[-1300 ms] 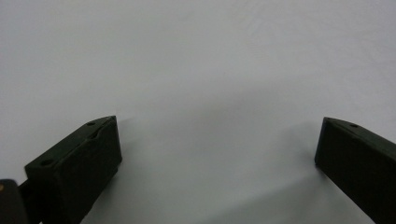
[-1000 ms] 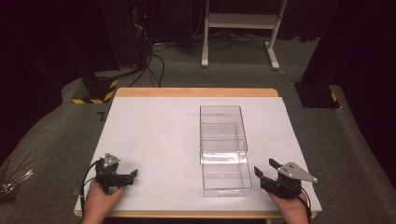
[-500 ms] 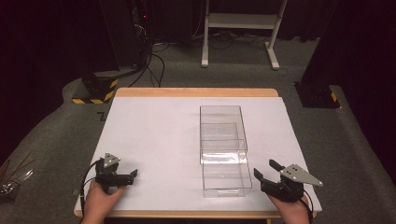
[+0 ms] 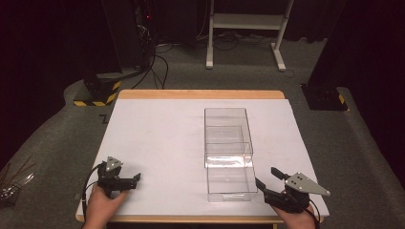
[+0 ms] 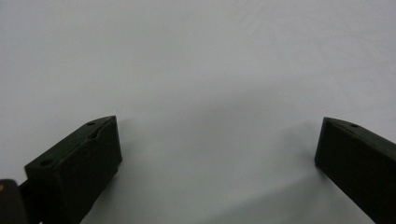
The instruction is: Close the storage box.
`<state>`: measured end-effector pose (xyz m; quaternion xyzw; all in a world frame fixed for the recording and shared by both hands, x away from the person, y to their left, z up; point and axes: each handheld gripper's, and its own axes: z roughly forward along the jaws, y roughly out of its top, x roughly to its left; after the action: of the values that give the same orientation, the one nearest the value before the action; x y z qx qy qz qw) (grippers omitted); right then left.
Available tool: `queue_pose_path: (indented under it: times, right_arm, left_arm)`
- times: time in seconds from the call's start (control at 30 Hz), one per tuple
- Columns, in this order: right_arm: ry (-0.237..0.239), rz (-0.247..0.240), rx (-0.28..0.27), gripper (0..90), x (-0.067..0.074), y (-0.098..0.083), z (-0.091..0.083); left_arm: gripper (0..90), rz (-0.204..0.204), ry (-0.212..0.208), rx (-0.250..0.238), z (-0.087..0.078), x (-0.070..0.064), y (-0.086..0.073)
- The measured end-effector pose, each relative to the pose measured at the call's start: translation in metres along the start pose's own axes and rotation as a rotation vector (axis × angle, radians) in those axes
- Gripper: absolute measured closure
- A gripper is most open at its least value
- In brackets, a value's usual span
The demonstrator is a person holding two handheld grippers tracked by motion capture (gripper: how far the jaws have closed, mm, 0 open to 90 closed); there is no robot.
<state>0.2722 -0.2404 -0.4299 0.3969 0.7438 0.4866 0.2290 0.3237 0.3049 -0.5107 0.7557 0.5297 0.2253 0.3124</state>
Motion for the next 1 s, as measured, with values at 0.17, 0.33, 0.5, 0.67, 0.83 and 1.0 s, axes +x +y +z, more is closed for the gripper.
queue_pose_path:
  times: [0.17, 0.33, 0.5, 0.67, 0.83, 1.0]
  right_arm:
    - [0.019, -0.001, -0.006, 30.3, 0.004, 0.0, -0.003]
    - [0.038, -0.008, 0.004, 30.0, 0.007, -0.002, -0.003]
    - [0.054, -0.019, 0.018, 29.6, 0.011, -0.004, -0.002]
    - [0.065, -0.02, 0.025, 30.2, 0.013, -0.007, -0.001]
    - [0.071, -0.02, 0.035, 31.3, 0.017, -0.015, -0.004]
    - [0.072, -0.026, 0.06, 32.5, 0.019, -0.02, -0.001]
  left_arm:
    - [0.6, 0.0, 0.0, 0.0, 0.0, 0.0, 0.0]
    - [0.6, 0.0, 0.0, 0.0, 0.0, 0.0, 0.0]
    - [0.6, 0.0, 0.0, 0.0, 0.0, 0.0, 0.0]
    - [0.6, -0.003, -0.001, 0.0, 0.0, 0.0, 0.0]
    - [0.6, 0.0, 0.0, 0.0, 0.0, 0.0, 0.0]
    - [0.6, 0.0, 0.0, 0.0, 0.0, 0.0, 0.0]
